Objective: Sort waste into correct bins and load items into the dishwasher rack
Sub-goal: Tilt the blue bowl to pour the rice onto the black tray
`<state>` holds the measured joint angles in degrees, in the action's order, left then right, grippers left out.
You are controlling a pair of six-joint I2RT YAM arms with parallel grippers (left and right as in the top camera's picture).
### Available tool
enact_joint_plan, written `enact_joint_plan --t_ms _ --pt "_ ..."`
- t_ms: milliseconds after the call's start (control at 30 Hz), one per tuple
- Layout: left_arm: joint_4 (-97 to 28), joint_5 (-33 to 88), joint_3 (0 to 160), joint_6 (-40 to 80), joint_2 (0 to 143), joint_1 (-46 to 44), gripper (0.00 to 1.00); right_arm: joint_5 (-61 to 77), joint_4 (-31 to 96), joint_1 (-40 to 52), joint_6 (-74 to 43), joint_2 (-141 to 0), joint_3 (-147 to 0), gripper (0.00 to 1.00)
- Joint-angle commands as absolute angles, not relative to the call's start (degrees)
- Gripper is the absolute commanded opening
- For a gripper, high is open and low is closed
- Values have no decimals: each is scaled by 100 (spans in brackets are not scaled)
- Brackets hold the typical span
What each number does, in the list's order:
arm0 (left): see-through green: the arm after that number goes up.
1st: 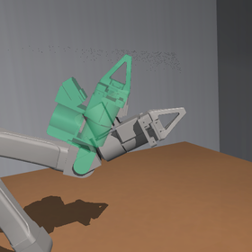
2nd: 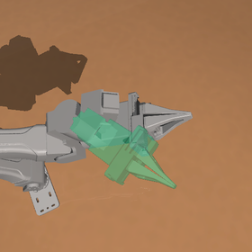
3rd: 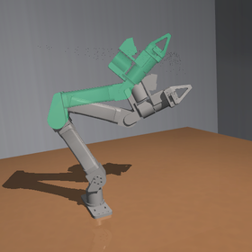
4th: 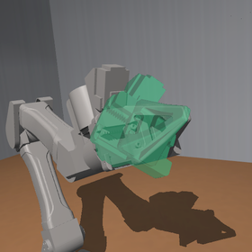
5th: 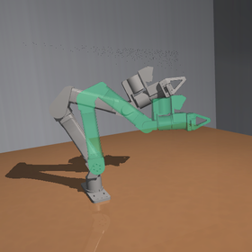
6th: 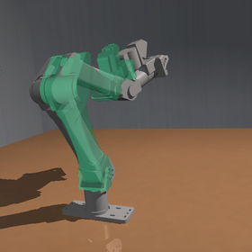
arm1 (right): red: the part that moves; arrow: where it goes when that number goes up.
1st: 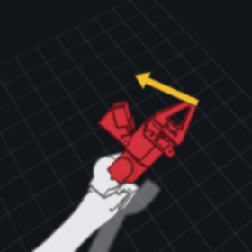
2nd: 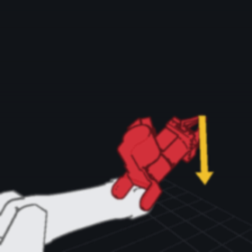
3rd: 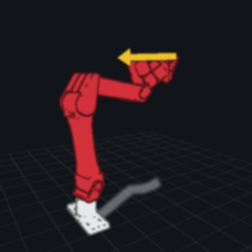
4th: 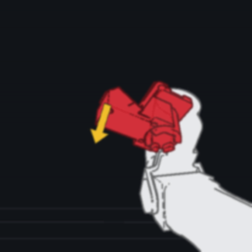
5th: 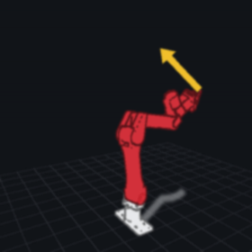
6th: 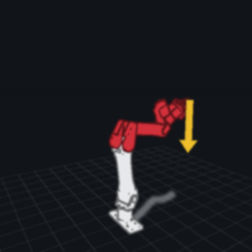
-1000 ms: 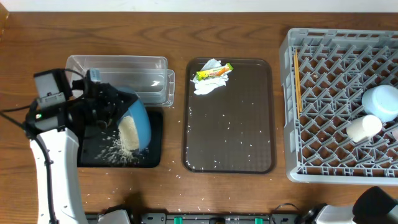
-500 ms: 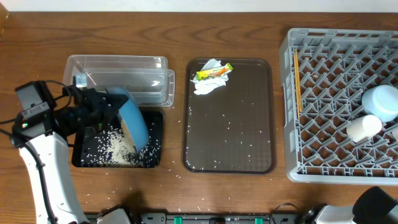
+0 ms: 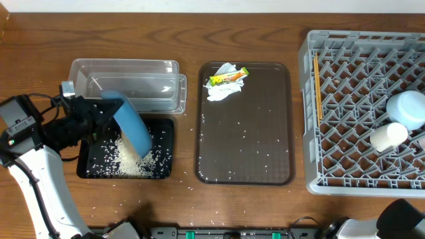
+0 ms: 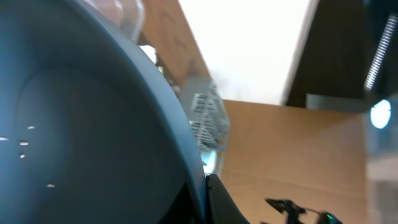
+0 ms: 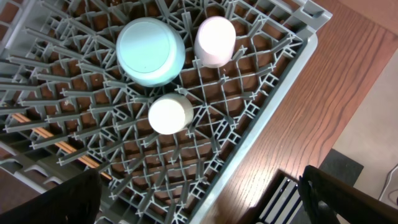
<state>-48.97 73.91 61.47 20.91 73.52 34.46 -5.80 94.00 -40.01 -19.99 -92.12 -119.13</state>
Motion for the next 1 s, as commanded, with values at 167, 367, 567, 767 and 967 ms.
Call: enact_joint_plan --t_ms 167,367,567,767,967 --pt "-4877 8058 6171 1994 7336 3603 6 -576 9406 -4049 -2075 -9216 -11909 99" --pt "-4991 8060 6171 1994 7334 3839 6 -576 9406 -4049 -2078 -9216 -11909 99" --pt "-5133 7966 6171 1992 7358 4125 6 -576 9406 -4049 -2078 -9216 -11909 99" --pt "-5280 8066 6171 1970 7371 4145 6 -576 9406 -4049 -2078 -9216 -11909 99" --pt "-5553 8068 6171 1800 7373 4145 6 -576 9406 -4049 -2078 -9216 -11909 99"
